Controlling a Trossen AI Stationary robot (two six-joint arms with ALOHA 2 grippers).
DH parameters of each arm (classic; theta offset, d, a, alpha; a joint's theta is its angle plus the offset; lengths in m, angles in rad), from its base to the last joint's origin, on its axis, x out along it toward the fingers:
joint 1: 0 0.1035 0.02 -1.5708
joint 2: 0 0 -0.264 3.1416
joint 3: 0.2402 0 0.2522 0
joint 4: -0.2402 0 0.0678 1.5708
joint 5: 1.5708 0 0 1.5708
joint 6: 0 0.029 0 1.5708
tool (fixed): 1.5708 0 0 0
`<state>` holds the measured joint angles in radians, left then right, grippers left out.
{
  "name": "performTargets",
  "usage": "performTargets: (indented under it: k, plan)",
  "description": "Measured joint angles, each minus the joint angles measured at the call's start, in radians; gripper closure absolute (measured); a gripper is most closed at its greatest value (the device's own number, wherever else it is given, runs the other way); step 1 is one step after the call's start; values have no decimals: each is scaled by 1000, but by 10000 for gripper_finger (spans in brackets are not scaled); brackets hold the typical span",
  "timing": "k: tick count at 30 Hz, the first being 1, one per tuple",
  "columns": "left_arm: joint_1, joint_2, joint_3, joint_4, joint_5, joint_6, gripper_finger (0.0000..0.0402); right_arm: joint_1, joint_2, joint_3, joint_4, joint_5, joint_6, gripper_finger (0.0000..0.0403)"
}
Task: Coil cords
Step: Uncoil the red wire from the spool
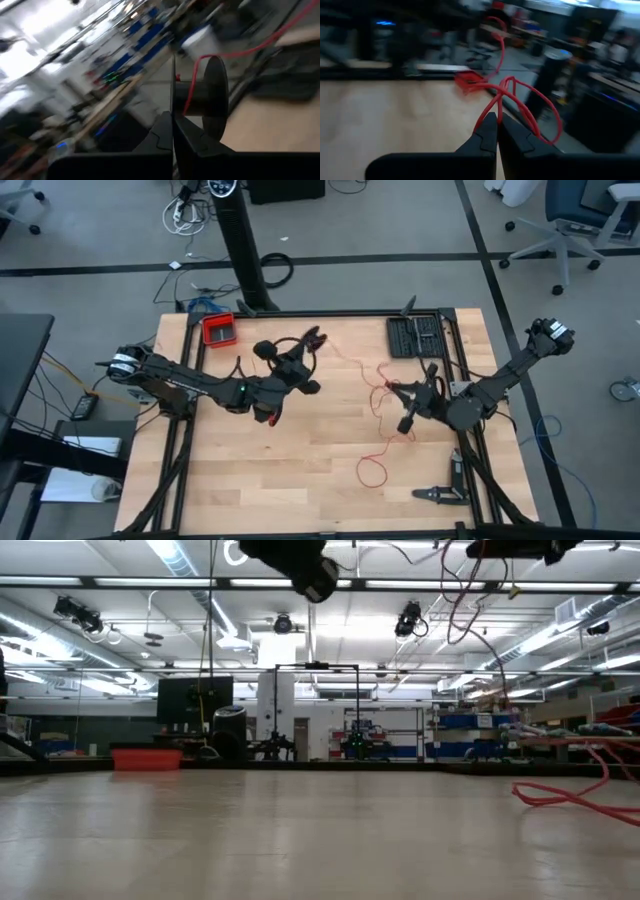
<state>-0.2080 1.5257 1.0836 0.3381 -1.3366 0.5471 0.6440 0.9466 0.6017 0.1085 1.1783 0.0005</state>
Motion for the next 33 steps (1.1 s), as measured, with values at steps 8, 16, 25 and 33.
performTargets:
  k: [8,16,25,33]
  plan:
    - [39,0,0,-86,-216,26,398,21,0,0,76,-369,-115,398]
    - [45,0,0,-54,-188,-88,398,-32,0,0,29,-588,-7,398]
    - [46,0,0,-36,-67,-262,398,-135,109,0,7,-768,112,398]
    - [45,0,0,18,158,-373,398,-240,253,0,-12,-856,189,398]
